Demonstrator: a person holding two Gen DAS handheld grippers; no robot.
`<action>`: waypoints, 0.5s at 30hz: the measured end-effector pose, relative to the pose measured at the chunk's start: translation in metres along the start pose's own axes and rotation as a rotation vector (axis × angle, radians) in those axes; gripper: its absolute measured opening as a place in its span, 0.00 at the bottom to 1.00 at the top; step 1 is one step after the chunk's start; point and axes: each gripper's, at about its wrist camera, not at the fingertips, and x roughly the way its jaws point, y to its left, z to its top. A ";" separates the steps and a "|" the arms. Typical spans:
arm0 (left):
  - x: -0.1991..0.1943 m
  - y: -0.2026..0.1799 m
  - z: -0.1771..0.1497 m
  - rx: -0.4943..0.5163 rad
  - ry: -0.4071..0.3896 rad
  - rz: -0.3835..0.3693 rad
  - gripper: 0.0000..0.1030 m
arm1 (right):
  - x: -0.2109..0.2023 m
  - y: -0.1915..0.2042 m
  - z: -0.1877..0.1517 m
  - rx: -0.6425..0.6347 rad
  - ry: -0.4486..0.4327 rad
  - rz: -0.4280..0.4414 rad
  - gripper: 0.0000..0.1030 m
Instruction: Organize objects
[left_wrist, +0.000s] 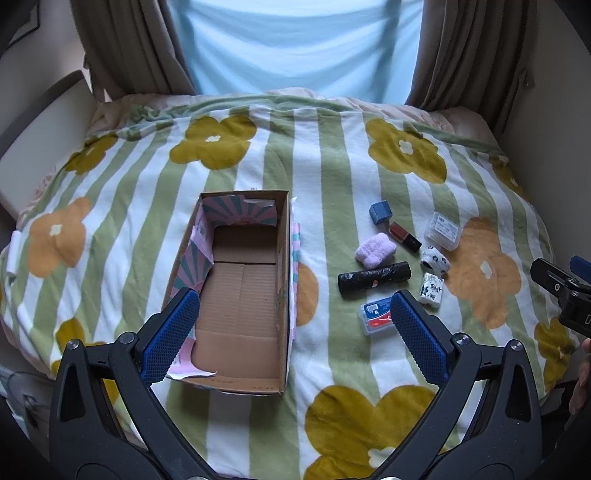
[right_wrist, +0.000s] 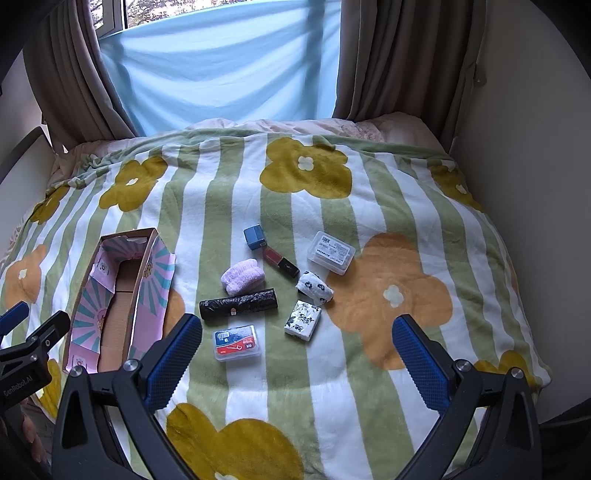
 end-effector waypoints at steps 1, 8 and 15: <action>0.000 0.001 0.001 0.000 0.000 0.000 0.99 | -0.001 0.001 0.000 0.001 -0.001 -0.001 0.99; 0.001 0.001 0.002 -0.001 -0.001 0.000 0.99 | 0.000 0.000 0.000 0.000 -0.002 0.001 0.99; 0.001 0.002 0.002 -0.004 0.000 -0.002 0.99 | -0.006 0.003 0.003 0.023 -0.001 -0.004 0.99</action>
